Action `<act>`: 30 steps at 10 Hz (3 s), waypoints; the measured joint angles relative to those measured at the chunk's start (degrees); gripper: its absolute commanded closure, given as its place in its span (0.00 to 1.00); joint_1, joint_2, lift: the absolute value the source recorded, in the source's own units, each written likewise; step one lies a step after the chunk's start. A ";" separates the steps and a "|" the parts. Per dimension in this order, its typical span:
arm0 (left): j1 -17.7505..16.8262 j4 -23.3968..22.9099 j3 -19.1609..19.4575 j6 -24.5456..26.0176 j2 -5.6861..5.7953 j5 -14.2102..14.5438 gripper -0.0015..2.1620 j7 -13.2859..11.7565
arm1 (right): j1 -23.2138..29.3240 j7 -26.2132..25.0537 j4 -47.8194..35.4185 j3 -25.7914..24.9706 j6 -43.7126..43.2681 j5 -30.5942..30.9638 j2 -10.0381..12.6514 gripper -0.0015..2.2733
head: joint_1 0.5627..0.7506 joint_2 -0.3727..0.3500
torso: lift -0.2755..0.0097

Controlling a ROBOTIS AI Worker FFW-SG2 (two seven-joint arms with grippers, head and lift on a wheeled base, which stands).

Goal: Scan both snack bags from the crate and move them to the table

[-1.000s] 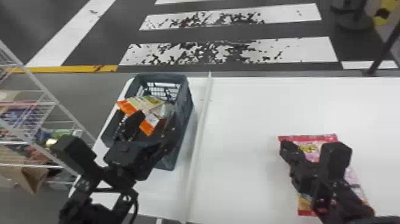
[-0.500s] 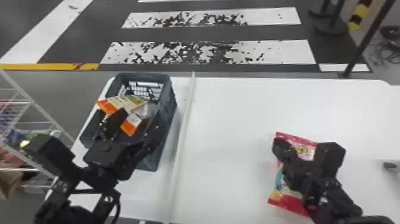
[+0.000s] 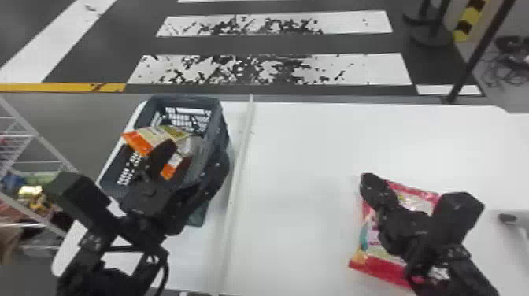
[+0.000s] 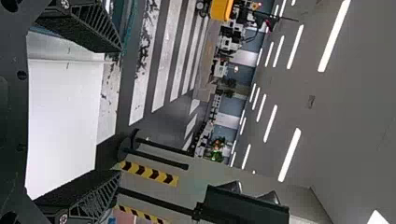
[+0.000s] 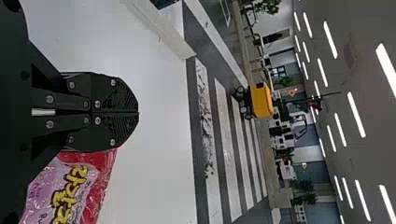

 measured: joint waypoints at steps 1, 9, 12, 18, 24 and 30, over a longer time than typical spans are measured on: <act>-0.52 0.38 -1.68 0.01 0.00 -0.97 0.03 0.75 | 1.75 -0.04 -2.08 -0.73 -1.24 -0.22 -0.03 0.99 | 0.70 0.60 | 0.66; -2.17 6.34 -9.33 -1.25 1.08 -3.70 0.03 2.73 | 8.69 2.97 -2.85 -17.42 -4.96 -8.54 -1.24 0.99 | 0.70 0.17 | 0.66; -2.21 9.42 -9.86 -3.90 2.07 -3.78 0.03 3.41 | 10.36 3.50 -2.31 -13.81 -4.89 -9.20 -0.91 0.99 | 0.70 0.23 | 0.66; -1.62 10.68 -9.82 -9.18 2.55 -3.40 0.03 3.27 | 13.49 3.85 0.57 -7.58 -8.92 -6.97 -0.78 0.99 | 0.70 0.36 | 0.66; -1.08 10.85 -11.06 -10.36 2.55 -3.42 0.03 2.95 | 12.86 4.89 4.60 -7.59 -11.60 -6.54 -1.30 0.99 | 0.70 0.32 | 0.66; -0.98 10.77 -11.56 -10.37 2.85 -3.69 0.03 2.77 | 6.76 6.26 9.29 -9.38 -9.88 -4.29 -2.80 0.99 | 0.70 0.27 | 0.66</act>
